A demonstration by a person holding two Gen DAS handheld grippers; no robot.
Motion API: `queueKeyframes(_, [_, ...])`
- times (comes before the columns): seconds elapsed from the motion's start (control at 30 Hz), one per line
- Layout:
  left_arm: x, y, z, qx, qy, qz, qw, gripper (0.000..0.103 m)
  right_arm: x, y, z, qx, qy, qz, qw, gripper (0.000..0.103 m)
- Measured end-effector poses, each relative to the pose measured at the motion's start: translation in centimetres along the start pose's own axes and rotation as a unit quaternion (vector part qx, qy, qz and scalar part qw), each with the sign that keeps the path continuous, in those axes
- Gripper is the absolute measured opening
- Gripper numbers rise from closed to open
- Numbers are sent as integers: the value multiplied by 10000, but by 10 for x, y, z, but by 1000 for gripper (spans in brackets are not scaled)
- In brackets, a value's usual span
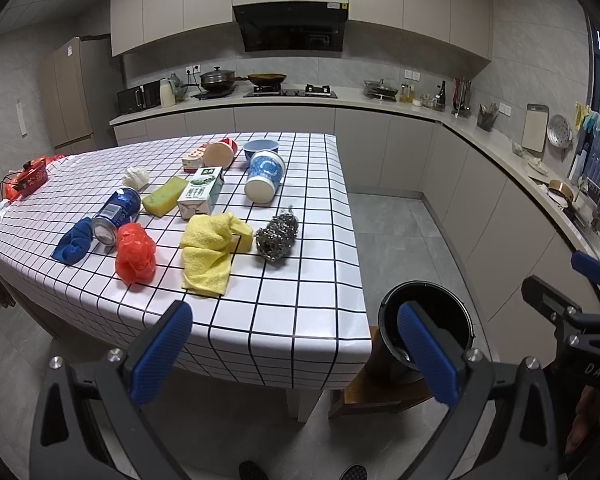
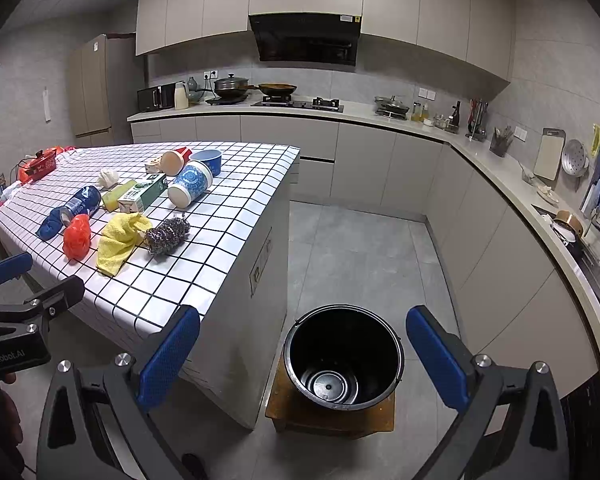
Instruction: Collect trash
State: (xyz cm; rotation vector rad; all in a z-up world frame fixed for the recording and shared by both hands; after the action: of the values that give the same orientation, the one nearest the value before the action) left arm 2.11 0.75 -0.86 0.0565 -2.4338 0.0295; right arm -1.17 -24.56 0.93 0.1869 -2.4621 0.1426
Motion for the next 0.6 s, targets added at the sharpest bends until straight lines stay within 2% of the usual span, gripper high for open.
queueKeyframes(0.6, [-4, 2, 2, 55, 31, 10, 10000, 103, -3, -2, 2, 1, 16, 4, 10000, 103])
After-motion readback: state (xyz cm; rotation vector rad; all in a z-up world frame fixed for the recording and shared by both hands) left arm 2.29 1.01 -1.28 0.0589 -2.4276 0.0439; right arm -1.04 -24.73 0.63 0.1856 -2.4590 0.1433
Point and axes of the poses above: each gripper's, at about its wrist camera, not at the fingertips, and x roughly against the way its jaws point, y to its left, z to its underside, the point moved 2 cm from there along -x, roughly the way its jaws point, and after that the axes turned 2 degrees about -z, right-handed, at the moved point
